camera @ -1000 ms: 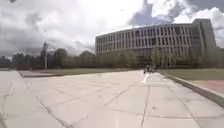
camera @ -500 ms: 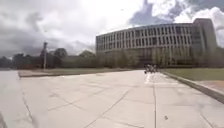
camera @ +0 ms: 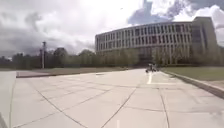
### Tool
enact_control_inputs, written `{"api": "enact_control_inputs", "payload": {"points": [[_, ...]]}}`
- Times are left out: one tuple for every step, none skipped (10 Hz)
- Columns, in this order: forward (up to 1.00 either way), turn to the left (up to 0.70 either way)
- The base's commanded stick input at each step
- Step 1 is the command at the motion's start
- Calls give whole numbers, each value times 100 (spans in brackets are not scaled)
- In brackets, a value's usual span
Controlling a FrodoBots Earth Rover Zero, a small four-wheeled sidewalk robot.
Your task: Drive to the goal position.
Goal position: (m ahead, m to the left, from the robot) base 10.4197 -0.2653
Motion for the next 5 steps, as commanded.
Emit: {"api": "enact_control_inputs", "payload": {"points": [[70, 3], [70, 3], [70, 3], [70, 3], [70, 3]]}}
